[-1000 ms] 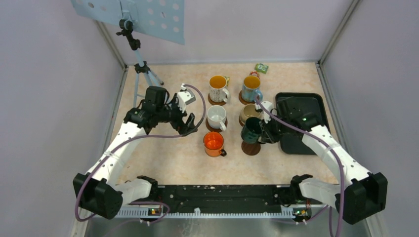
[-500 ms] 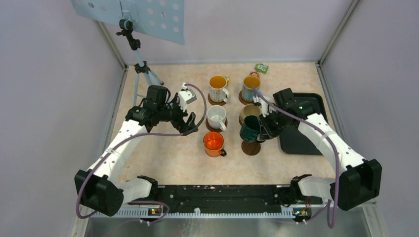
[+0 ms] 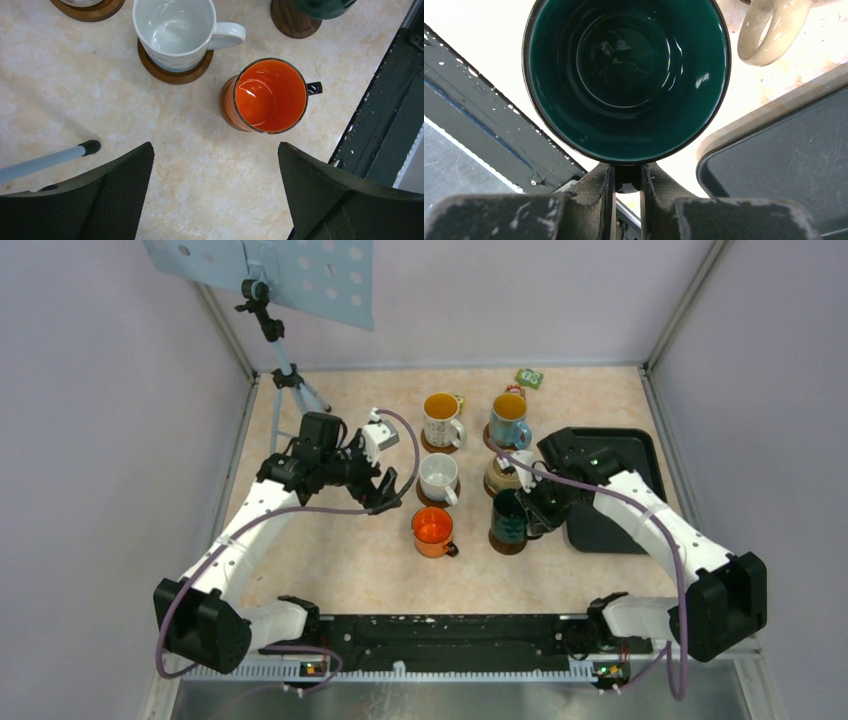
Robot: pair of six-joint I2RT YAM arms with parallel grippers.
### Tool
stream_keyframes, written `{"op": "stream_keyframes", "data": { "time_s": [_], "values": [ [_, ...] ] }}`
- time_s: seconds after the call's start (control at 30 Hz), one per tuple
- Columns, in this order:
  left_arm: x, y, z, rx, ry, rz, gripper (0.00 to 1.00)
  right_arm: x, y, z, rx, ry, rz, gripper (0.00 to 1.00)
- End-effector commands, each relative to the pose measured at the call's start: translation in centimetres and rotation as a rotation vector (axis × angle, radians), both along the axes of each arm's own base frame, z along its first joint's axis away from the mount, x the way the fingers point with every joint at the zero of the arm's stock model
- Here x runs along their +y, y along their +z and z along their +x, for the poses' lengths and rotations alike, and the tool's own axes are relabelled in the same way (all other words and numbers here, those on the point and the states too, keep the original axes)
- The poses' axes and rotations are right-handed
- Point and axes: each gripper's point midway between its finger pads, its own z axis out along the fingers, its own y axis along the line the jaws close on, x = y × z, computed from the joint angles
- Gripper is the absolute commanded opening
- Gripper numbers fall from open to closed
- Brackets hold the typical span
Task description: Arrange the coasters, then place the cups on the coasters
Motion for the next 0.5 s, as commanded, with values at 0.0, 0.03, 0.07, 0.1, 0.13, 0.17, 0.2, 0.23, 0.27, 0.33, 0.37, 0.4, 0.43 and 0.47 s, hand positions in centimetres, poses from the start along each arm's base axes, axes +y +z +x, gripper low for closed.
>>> {"op": "stream_keyframes", "data": {
  "time_s": [0.0, 0.03, 0.07, 0.1, 0.13, 0.17, 0.2, 0.23, 0.27, 0.33, 0.37, 0.4, 0.43, 0.47],
  "values": [
    [-0.6, 1.7, 0.8, -0.042, -0.014, -0.031, 0.99, 0.7, 0.9, 2.0, -0.120, 0.014, 0.008, 0.00],
    [-0.6, 1.7, 0.9, -0.043, -0.014, -0.030, 0.99, 0.6, 0.6, 1.9, -0.108, 0.026, -0.010, 0.00],
    [-0.6, 1.7, 0.9, -0.044, -0.013, -0.029, 0.99, 0.4, 0.2, 1.8, -0.097, 0.037, -0.032, 0.00],
    [-0.6, 1.8, 0.9, -0.046, -0.013, -0.029, 0.99, 0.2, -0.1, 1.8, -0.087, 0.042, -0.049, 0.00],
    [-0.6, 1.7, 0.9, -0.046, -0.012, -0.028, 0.99, 0.1, -0.2, 1.8, -0.081, 0.048, -0.057, 0.00],
    [-0.6, 1.7, 0.9, -0.047, -0.013, -0.029, 0.99, 0.1, -0.3, 1.8, -0.079, 0.053, -0.061, 0.00],
    [-0.6, 1.7, 0.9, -0.047, -0.013, -0.029, 0.99, 0.2, -0.4, 1.9, -0.080, 0.056, -0.062, 0.00],
    [-0.6, 1.7, 1.0, -0.045, -0.014, -0.030, 0.99, 0.2, -0.5, 2.0, -0.086, 0.060, -0.064, 0.00],
    [-0.6, 1.7, 1.0, -0.045, -0.013, -0.031, 0.99, 0.2, -0.7, 2.1, -0.088, 0.064, -0.063, 0.00],
    [-0.7, 1.7, 1.0, -0.043, -0.014, -0.031, 0.99, 0.4, -0.9, 2.3, -0.086, 0.066, -0.061, 0.00],
    [-0.6, 1.6, 1.1, -0.044, -0.014, -0.030, 0.99, 0.4, -1.1, 2.3, -0.083, 0.066, -0.061, 0.00],
    [-0.6, 1.7, 1.1, -0.046, -0.014, -0.030, 0.99, 0.4, -1.4, 2.3, -0.076, 0.062, -0.064, 0.00],
    [-0.6, 1.7, 1.1, -0.048, -0.014, -0.029, 0.99, 0.5, -1.6, 2.3, -0.069, 0.061, -0.066, 0.00],
    [-0.6, 1.7, 1.1, -0.049, -0.015, -0.029, 0.99, 0.5, -1.7, 2.3, -0.066, 0.061, -0.064, 0.00]
  ]
}}
